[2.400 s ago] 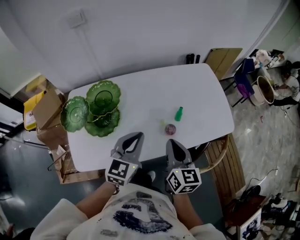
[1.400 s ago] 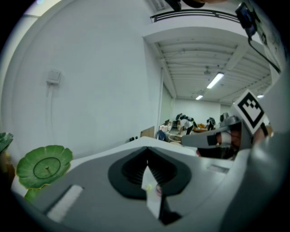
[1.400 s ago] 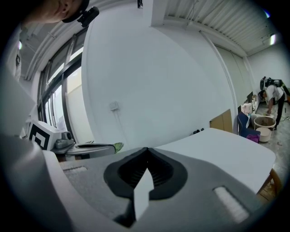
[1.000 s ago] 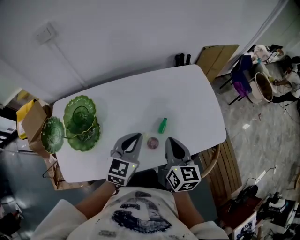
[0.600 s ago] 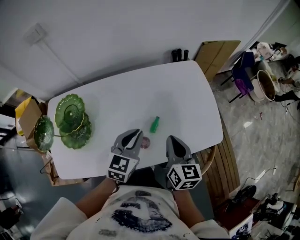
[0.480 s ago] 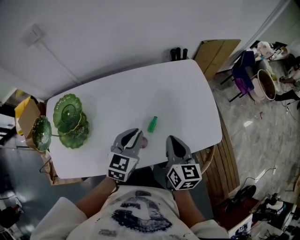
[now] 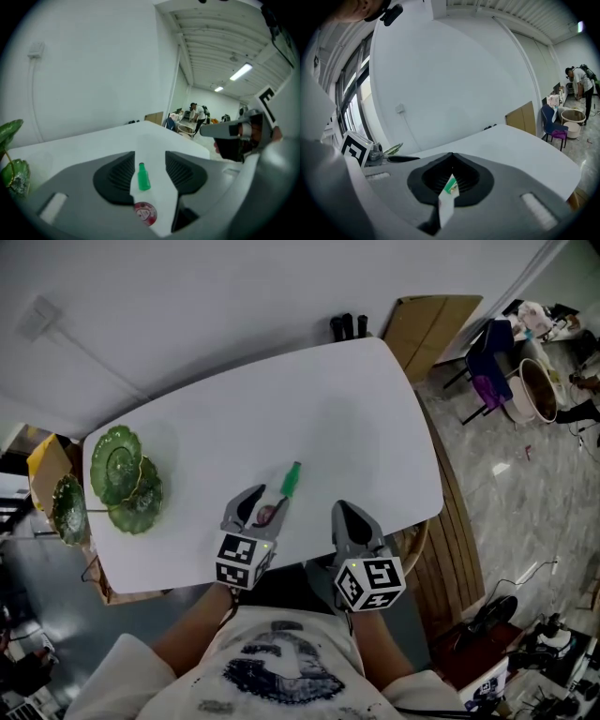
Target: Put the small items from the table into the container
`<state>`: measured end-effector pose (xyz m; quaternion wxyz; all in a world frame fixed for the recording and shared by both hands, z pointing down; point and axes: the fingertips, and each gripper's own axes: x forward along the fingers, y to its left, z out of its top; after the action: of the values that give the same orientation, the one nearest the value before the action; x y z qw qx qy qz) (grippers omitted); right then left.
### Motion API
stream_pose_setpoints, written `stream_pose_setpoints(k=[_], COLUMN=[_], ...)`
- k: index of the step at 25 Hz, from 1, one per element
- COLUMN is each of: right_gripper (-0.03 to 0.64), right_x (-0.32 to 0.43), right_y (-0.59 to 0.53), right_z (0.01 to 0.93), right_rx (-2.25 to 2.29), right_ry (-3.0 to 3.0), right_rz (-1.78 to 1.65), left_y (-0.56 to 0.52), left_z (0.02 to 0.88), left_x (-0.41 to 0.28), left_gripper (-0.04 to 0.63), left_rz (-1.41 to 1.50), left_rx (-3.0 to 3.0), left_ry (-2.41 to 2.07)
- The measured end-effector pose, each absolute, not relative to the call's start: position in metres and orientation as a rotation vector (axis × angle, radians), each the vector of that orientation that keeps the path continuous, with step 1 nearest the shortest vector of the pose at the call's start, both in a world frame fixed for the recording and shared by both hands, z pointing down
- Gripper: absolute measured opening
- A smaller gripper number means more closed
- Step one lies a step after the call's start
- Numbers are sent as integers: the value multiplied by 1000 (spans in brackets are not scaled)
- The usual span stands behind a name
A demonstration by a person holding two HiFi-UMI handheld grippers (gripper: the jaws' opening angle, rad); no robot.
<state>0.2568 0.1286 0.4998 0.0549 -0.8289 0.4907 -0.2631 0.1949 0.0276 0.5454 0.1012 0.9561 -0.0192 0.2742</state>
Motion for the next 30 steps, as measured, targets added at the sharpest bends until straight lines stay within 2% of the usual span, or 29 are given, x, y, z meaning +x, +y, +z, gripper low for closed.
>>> stream_pose_setpoints(k=[4, 19, 30], right_gripper=[-3, -3, -3], right_x=[267, 289, 298], right_y=[132, 145, 147], right_z=[508, 544, 552], right_rx=[-2521, -2532, -2528], right_ry=[1472, 1399, 1376], right_rz=[-814, -881, -898], left_y=[29, 33, 33], left_z=[568, 662, 691], left_x=[204, 227, 232], left_gripper=[204, 204, 204], left_rz=[863, 1180, 1279], left_rx=[2762, 2684, 2619], left_ry=[-57, -42, -61])
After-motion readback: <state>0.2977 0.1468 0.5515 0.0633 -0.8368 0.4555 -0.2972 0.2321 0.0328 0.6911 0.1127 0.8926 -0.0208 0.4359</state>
